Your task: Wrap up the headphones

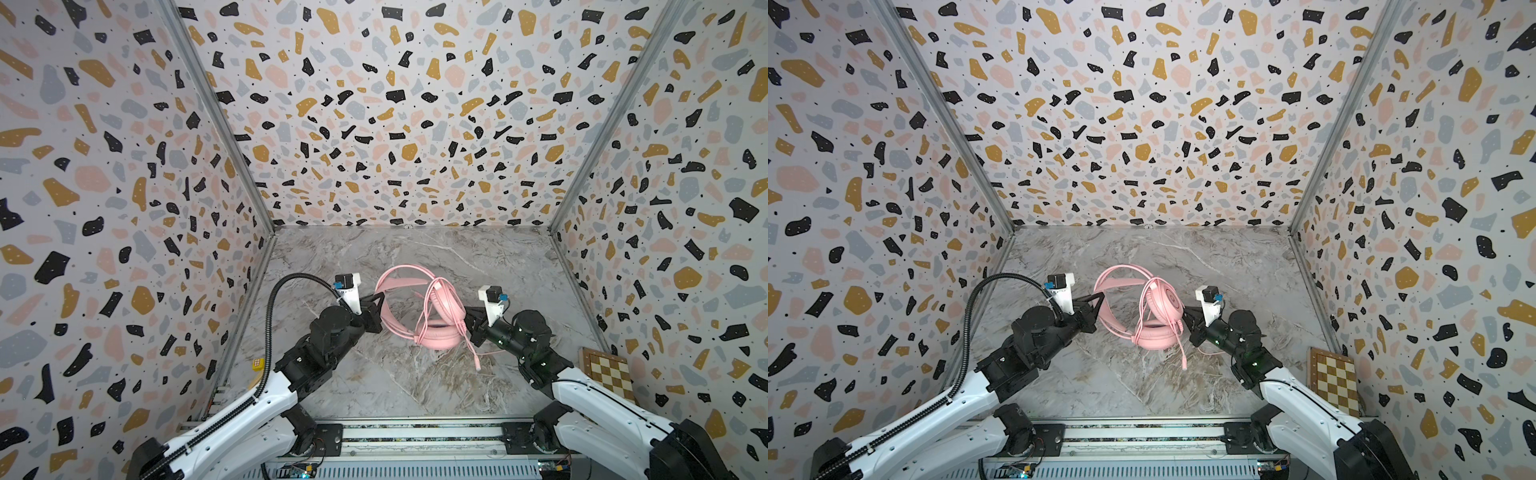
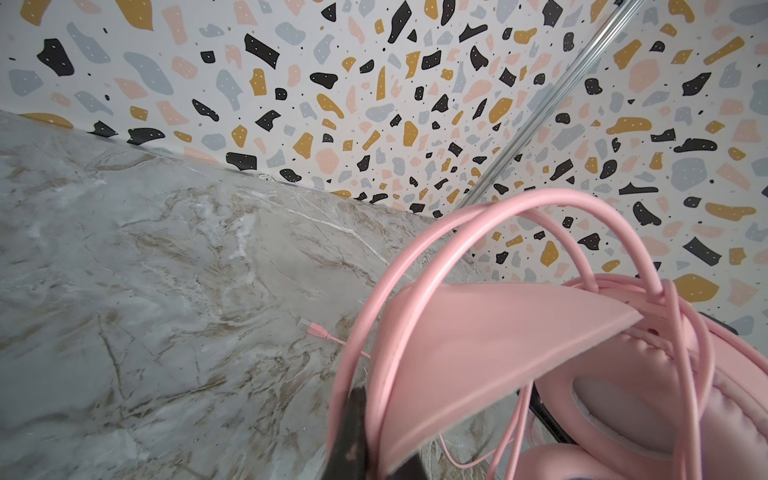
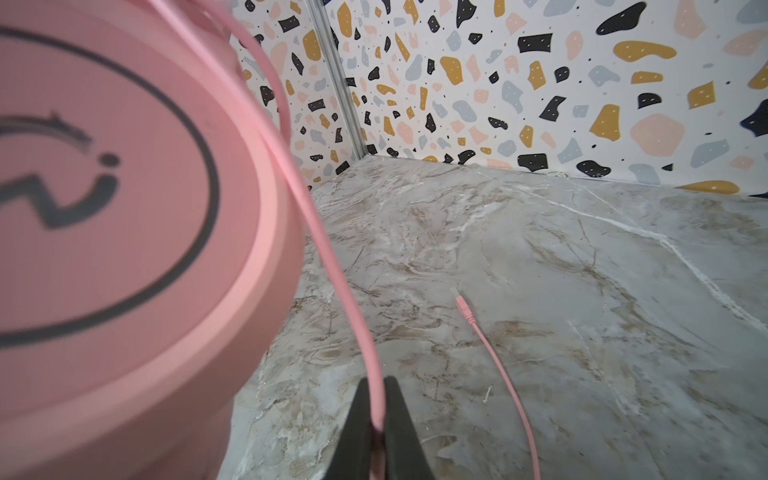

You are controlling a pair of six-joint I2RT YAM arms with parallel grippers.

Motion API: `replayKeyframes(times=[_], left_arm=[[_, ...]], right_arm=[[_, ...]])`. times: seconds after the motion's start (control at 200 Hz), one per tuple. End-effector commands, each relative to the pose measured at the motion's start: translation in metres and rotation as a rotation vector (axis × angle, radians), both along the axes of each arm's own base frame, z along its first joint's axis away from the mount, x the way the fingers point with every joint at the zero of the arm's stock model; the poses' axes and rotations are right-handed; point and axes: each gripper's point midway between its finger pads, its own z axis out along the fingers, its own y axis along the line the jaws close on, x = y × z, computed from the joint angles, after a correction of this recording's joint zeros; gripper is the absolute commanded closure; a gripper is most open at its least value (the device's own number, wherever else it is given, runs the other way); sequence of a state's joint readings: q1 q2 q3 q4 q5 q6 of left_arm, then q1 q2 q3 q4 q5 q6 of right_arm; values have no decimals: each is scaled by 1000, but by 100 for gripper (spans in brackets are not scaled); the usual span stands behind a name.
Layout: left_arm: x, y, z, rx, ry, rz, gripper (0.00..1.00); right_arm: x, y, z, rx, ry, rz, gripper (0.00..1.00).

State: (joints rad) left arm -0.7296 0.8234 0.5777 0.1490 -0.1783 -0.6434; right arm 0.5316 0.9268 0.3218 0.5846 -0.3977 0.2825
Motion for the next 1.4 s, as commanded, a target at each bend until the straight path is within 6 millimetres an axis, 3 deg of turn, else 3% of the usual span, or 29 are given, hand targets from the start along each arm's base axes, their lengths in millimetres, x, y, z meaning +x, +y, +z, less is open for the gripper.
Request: replayKeyframes(times=[0.0,0.25,0.561,1.026,1.396], left_arm=[[3,3,54,-186,-119,33,100],[7,6,48,-152,-117,60,100],[9,-4,49,-153,-116,24,100],[5,-11,90,-219,-154,-26,100],[5,1,123,-223,-206,3,100]], right_arm=[[-11,10,16,44,-59,68,88],[-18,6,8,71,-75,57,85],[-18,5,-3,66,-68,48,76],[-20,12,-12,70,-35,82,63],[-20,11,-14,65,-32,75,56]])
